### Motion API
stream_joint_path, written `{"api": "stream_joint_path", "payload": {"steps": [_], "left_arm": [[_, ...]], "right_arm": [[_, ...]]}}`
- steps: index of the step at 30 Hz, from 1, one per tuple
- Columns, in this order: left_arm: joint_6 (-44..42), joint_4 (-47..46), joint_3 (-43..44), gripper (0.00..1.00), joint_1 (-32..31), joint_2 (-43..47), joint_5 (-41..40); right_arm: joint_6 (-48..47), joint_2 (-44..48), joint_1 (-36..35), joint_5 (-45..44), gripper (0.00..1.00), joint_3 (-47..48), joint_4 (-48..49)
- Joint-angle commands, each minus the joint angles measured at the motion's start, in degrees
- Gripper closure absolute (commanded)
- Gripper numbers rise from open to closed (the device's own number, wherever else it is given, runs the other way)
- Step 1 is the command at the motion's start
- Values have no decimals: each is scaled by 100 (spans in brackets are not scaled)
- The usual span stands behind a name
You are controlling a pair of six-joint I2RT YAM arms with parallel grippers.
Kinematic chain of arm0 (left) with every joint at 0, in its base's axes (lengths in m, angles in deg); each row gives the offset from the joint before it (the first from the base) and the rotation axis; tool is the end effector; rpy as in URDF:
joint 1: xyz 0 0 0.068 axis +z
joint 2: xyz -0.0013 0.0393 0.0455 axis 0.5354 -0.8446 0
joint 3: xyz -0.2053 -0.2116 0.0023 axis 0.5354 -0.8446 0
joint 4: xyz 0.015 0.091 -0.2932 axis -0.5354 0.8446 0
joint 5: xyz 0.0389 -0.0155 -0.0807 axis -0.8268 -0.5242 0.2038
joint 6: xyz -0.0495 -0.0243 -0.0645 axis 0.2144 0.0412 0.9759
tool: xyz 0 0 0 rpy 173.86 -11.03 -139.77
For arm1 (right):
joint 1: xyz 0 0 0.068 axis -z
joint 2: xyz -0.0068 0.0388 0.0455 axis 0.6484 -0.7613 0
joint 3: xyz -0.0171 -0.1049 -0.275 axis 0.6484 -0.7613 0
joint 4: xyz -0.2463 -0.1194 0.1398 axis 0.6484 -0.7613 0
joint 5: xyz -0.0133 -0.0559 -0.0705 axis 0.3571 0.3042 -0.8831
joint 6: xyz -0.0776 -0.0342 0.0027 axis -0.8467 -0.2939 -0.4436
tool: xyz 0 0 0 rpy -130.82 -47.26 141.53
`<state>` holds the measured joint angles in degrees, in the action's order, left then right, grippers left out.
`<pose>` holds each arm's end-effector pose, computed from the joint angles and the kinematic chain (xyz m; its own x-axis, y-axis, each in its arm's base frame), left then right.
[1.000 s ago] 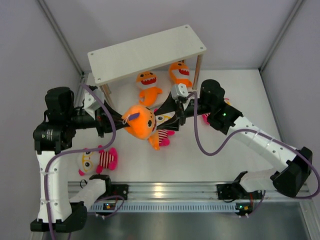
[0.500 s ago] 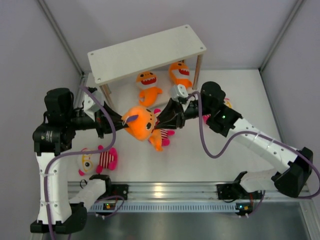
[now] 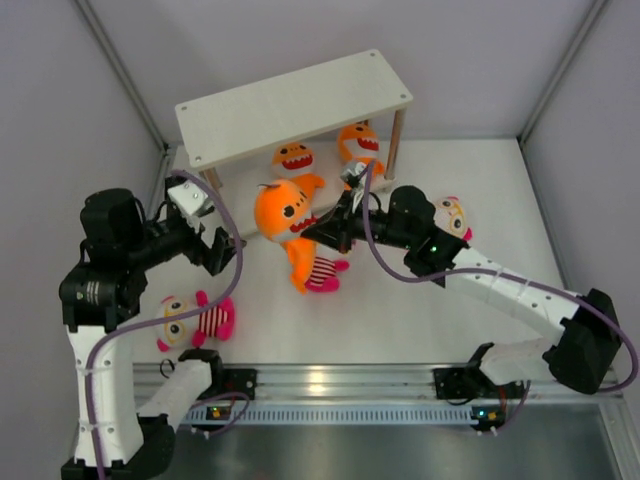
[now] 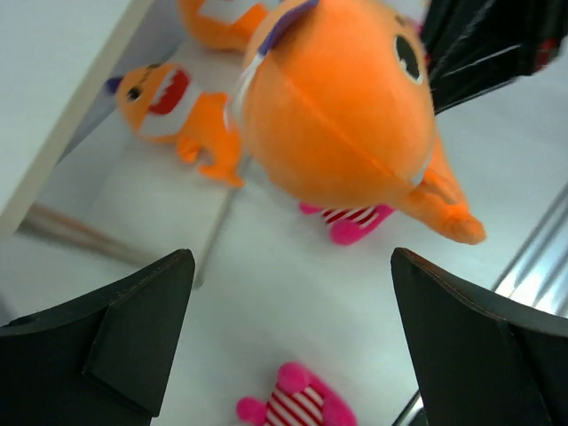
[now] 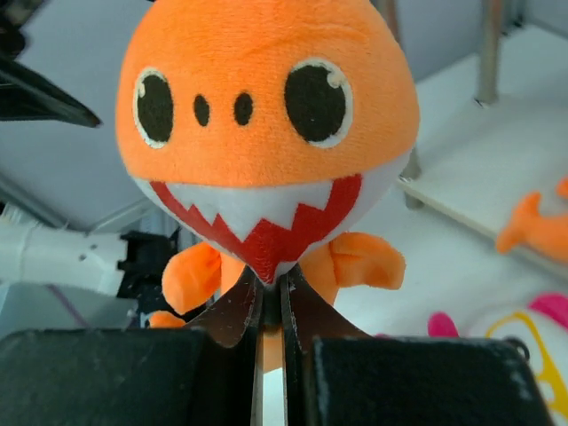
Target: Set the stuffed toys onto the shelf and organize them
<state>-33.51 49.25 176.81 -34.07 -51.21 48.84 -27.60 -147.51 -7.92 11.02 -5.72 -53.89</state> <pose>0.1583 -0.0567 0.5043 -0.1030 0.3145 -0.9436 0.7730 0.6224 0.1231 0.2238 0.3077 0.3856 -0.2796 0.0703 -0.9575 -0.9386 0.1897 0.2880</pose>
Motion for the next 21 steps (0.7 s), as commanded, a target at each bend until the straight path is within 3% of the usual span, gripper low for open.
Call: {"api": "stream_joint_path", "payload": {"steps": [1,4,7,13,21], "left_arm": [[125,-142,-69,1,-24,261,-2626],[363,-133,-86,1,-24,471,-3184],[258,-133,-296,1,-24,718,-3063],[223,-125,-289,1,-24,710,-3440],[170,-125,-289,2,-24,736,-3238]], "right_arm": [[1069,-121,-158,-1943,100,-254,326],[1122,-560,-430,-2542,100,-70,219],[1262,-929,-615,-2962,100,88,553],[2228,-2027,-721,-3746,100,975,-177],[2272,-3679,-809,-5020,100,2979,-607]]}}
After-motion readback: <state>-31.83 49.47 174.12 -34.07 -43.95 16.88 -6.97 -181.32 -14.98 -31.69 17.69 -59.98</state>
